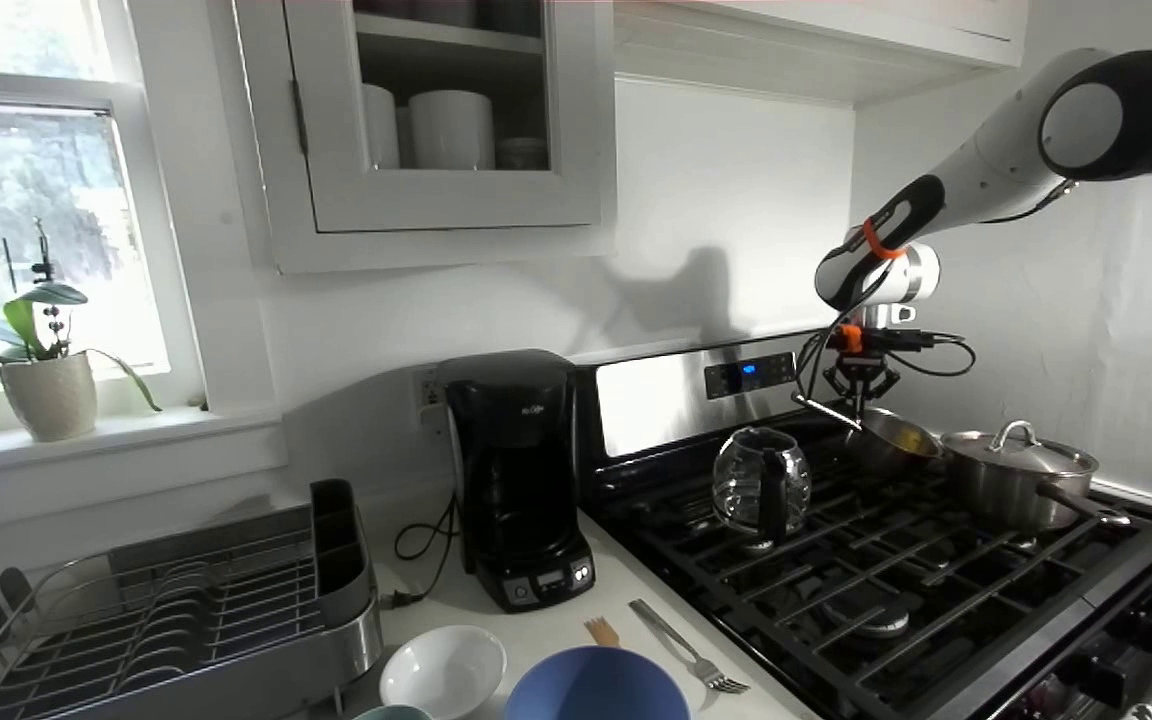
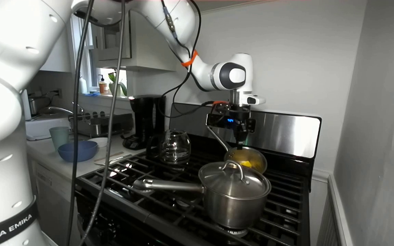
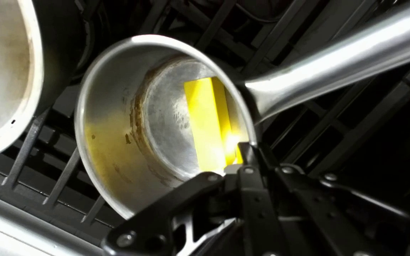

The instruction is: Pick up the pot from the rear right plate of the stove and move it to the front left plate of the stove

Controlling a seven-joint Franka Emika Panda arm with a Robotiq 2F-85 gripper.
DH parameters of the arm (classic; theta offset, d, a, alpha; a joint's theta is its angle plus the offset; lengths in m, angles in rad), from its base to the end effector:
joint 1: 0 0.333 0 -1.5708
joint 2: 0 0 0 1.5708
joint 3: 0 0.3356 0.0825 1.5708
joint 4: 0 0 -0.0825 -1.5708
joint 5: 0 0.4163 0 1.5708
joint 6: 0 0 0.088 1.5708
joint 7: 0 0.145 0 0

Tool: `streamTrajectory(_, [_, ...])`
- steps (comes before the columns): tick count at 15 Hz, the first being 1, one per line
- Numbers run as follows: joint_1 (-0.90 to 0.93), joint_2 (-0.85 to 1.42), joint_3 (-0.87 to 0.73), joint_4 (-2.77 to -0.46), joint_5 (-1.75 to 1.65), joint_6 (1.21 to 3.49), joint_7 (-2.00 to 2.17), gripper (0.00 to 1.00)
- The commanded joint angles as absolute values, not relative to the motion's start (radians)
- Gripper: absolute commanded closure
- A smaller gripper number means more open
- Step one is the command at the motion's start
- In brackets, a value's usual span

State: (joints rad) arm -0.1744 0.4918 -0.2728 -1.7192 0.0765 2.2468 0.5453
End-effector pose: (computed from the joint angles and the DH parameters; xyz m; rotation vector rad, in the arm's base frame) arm 0.6469 -0.2890 0.2766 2.6973 -1.4814 0.0898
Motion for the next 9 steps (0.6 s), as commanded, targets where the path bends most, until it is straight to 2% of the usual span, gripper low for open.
streamTrajectory(1, [-0.188, 0.522, -0.253, -1.691, 0.11, 2.262, 0.534, 0.96])
streamTrajectory(5, [-0.193, 0.537, -0.245, -1.689, 0.117, 2.286, 0.525, 0.93])
streamTrajectory(6, [-0.194, 0.539, -0.243, -1.688, 0.119, 2.288, 0.524, 0.82])
streamTrajectory(9, [-0.198, 0.552, -0.239, -1.686, 0.132, 2.301, 0.519, 0.71])
